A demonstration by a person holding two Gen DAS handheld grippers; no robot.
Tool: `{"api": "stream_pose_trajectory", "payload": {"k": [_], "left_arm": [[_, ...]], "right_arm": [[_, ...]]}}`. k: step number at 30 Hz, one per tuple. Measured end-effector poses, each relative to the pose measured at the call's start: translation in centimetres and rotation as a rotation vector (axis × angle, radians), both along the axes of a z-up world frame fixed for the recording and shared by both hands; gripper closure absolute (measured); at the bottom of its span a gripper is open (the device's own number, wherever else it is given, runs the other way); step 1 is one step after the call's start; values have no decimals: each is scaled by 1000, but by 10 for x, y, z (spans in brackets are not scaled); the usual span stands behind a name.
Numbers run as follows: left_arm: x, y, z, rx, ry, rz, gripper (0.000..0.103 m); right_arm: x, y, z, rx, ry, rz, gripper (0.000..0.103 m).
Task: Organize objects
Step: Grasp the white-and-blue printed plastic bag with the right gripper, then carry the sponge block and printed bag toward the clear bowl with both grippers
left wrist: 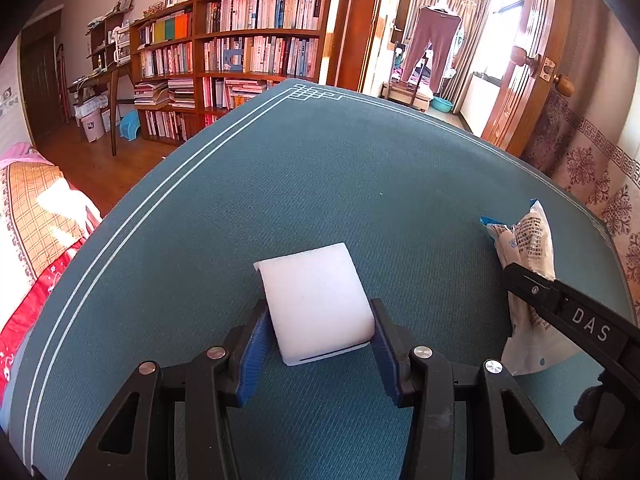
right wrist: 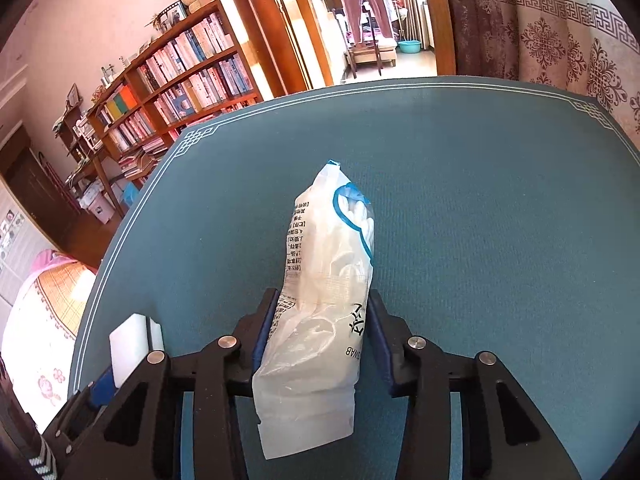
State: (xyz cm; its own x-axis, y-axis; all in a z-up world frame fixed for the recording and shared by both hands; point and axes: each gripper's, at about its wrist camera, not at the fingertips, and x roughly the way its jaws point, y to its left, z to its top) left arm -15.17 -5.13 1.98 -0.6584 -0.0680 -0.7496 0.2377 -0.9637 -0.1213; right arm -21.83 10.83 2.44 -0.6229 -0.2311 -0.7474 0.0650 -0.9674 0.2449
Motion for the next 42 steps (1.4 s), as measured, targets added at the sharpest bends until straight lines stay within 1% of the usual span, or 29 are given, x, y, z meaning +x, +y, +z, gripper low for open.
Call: {"api": "stream_pose_trajectory", "payload": {"k": [2,7,11,18,21,25,28,33,37,42], "left_arm": [[0,1,0,-5,0,-1,52],[2,1,0,-6,1,-6,52],[4,7,2,5,4,-37,52],[10,23,7,-4,29,-98,52],[12,30,9,23,34,-147,52],[16,42,13,80,44,-250,52],[20,51,17,104,57,-316,52],[26,66,17,131,55,-394,52],[28,71,18,161,54,-436,52],[30,73,18,190,51,-458,52]], "right_arm": [[7,1,1,15,6,4,61],[25,11,-1,9,10,2,62],[42,18,-1,20,18,3,62],[80,33,7,35,58,-3,62],[95,42,10,26,66,-12,62],[115,56,11,6,68,-34,62],[133,70,10,-8,71,-59,62],[157,98,10,-32,73,-108,62],[171,113,12,-50,74,-142,62],[186,126,18,-68,86,-174,62]]}}
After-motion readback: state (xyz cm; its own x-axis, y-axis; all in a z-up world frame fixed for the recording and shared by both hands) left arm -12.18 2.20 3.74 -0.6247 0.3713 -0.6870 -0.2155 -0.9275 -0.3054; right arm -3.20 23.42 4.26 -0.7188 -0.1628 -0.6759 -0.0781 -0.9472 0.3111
